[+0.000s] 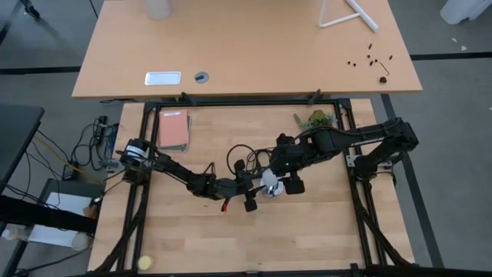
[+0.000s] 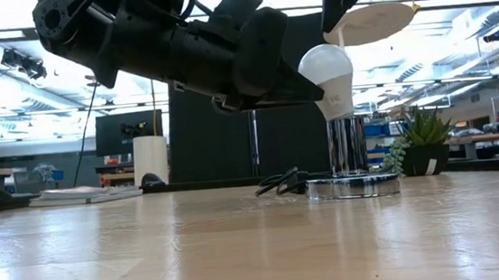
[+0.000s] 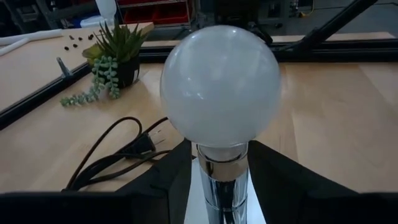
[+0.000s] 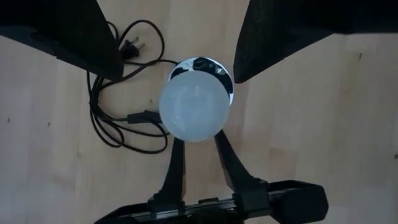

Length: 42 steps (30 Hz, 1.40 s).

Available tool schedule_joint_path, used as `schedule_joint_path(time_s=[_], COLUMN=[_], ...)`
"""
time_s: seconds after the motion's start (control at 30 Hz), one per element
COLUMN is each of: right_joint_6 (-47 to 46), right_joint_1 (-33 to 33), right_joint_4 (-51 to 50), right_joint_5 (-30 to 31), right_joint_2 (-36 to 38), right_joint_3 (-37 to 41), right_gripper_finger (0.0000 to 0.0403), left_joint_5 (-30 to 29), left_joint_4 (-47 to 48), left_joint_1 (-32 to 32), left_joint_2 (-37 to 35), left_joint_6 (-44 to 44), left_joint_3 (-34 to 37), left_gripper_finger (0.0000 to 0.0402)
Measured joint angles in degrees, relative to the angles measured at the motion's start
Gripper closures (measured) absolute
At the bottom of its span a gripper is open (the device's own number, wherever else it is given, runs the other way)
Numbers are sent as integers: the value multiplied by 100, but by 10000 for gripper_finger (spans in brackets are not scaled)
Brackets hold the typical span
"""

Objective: Screw lightbulb
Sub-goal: Insert the white lightbulb into the silver lamp

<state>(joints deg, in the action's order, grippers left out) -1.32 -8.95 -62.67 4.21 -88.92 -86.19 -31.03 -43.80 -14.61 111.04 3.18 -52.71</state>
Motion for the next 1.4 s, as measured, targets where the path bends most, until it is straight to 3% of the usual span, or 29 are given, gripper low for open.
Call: schedule_joint_path(time_s=[0.7, 0.93, 1.4], right_joint_6=[-274, -81, 300], right_joint_1=[4, -48, -100], right_joint_4=[332, 432, 379], right_joint_5=[-119, 108, -46], right_joint_2=[0, -120, -1041], right_joint_3=[366, 428, 358], right_gripper_finger=[90, 69, 24], left_joint_5=[1, 2, 24], left_joint_4=[-190, -317, -303], left_joint_1=[2, 6, 35], left_joint_2=[-2, -2, -2], left_joint_6=[-7, -2, 5], left_joint_3=[0, 0, 0], left_gripper_finger=[241, 241, 241])
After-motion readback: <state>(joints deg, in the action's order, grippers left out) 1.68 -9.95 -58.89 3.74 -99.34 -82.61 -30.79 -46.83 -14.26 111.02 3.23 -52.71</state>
